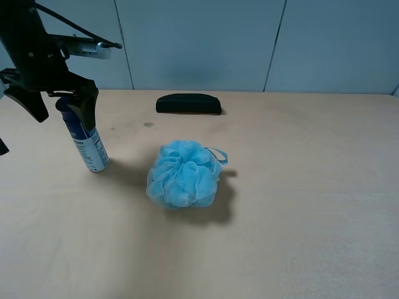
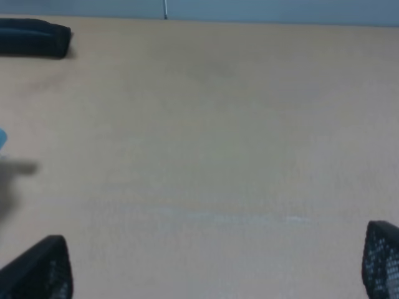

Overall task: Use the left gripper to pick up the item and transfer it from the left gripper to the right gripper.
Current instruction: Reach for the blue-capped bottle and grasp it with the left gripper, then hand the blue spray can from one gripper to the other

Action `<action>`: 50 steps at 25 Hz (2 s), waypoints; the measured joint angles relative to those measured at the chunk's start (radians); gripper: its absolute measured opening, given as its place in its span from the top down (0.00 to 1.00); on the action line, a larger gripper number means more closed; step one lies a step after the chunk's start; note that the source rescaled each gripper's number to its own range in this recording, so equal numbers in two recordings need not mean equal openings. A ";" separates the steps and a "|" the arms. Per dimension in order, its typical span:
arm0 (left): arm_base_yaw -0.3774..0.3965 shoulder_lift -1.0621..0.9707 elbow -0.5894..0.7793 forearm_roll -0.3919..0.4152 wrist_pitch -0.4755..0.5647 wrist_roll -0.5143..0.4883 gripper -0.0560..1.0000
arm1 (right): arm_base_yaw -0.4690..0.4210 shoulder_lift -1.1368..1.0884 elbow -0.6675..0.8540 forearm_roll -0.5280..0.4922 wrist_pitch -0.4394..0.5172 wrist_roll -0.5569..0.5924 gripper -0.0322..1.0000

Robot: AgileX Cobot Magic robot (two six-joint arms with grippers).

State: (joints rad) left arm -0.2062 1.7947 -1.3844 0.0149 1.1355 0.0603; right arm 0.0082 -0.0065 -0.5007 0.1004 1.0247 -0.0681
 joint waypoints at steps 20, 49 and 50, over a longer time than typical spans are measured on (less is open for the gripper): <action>0.000 0.040 0.000 0.003 -0.078 0.060 0.95 | 0.000 0.000 0.000 0.000 0.000 0.000 0.00; 0.000 -0.008 -0.260 -0.048 0.036 0.072 0.95 | 0.000 0.000 0.000 0.000 0.000 0.000 0.00; 0.000 -0.014 -0.260 -0.065 0.036 0.075 0.95 | 0.000 0.000 0.000 0.000 0.000 0.000 0.00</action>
State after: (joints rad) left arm -0.2062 1.7803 -1.6445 -0.0501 1.1717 0.1354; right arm 0.0082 -0.0065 -0.5007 0.1004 1.0247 -0.0681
